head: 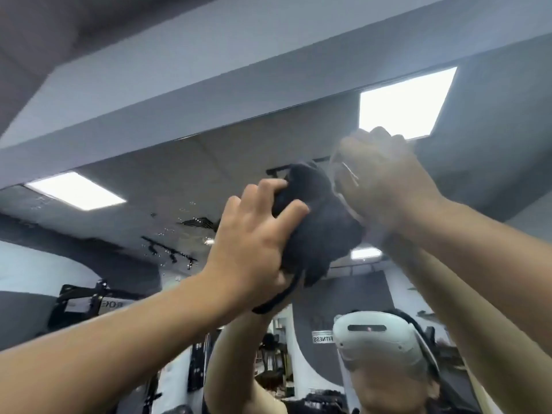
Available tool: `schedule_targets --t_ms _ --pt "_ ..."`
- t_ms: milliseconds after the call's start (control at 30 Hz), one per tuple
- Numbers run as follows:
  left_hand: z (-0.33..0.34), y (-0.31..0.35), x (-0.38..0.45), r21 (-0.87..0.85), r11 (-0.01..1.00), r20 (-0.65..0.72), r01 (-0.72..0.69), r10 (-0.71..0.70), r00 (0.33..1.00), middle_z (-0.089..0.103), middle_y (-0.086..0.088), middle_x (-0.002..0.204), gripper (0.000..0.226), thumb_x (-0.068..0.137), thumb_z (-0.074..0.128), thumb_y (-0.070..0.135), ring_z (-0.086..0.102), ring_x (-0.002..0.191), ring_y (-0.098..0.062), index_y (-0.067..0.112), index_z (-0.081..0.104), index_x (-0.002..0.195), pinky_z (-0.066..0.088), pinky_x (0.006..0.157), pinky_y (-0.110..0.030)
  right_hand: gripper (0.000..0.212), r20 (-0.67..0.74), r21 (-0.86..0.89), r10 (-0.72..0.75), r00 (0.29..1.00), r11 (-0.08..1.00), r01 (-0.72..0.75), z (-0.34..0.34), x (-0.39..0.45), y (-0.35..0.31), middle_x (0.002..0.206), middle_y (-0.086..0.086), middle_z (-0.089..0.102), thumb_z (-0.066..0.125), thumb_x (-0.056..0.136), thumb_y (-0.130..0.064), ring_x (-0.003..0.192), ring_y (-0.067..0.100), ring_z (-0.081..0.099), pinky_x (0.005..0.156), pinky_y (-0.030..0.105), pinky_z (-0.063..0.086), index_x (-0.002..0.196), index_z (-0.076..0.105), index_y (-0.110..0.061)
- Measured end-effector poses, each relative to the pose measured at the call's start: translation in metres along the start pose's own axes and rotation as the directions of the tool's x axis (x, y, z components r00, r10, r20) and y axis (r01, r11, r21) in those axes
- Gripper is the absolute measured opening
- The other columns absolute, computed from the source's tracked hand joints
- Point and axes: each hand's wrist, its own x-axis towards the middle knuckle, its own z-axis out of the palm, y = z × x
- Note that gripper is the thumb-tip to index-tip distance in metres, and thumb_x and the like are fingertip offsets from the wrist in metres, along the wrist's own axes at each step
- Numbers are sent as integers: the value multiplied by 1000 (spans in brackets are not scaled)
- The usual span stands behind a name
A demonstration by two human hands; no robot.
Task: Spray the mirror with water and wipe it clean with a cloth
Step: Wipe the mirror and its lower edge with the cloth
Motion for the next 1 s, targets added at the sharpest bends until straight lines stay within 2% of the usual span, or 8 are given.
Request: schedule_targets --t_ms 167,333,433,633,700,800,867,1000 --pt "-16 21 -83 -158 975 23 -157 163 986 57 -13 134 42 79 73 45 56 96 -31 27 59 115 44 76 -43 14 61 170 -10 998 985 0 28 13 -44 104 2 61 52 100 -17 102 25 51 91 39 39 106 64 -16" --pt "-16 -13 -107 -160 946 -16 -284 285 958 57 -11 132 28 83 77 35 60 92 -29 26 72 108 47 75 -42 22 49 55 -19 999 998 17 45 15 -50 117 1 62 42 101 -25 108 23 49 97 40 36 112 61 -19" --pt "-13 -52 -81 -177 972 16 -156 161 987 53 -15 131 51 73 75 44 59 101 -35 21 60 116 49 78 -47 24 33 34 -23 999 999 22 48 11 -49 118 -1 60 40 101 -25 111 21 47 98 40 38 114 59 -20" --pt "4 -135 41 49 990 -34 129 -127 991 44 -15 133 52 87 66 45 55 109 -42 21 48 130 52 85 -56 22 17 -10 -49 999 999 50 50 12 -47 118 1 58 37 103 -24 101 19 42 86 32 27 114 56 -20" --pt "10 -164 87 148 921 -30 362 -361 932 39 -14 137 51 92 64 41 52 118 -43 26 40 135 49 91 -58 20 15 -33 -54 998 998 54 51 12 -45 115 0 58 37 103 -23 104 20 44 85 31 23 111 55 -21" --pt "22 -173 130 176 700 -76 692 -691 719 31 -16 147 52 92 57 26 40 132 -44 25 35 138 39 105 -59 20 34 -45 -54 998 997 55 54 13 -45 115 -2 57 38 101 -24 105 20 45 86 33 27 113 54 -22" --pt "32 -159 137 217 642 -124 736 -729 673 31 -17 148 51 89 57 21 38 131 -43 25 36 136 35 105 -56 21 35 -51 -70 997 996 72 55 12 -43 113 0 58 37 101 -25 105 22 47 90 37 32 112 54 -21" --pt "27 -144 106 176 785 -137 594 -578 805 33 -19 142 48 91 60 27 41 125 -46 25 38 134 38 102 -59 19 20 -81 -77 997 994 78 54 15 -40 111 2 58 37 101 -22 103 24 47 86 38 33 109 54 -19"
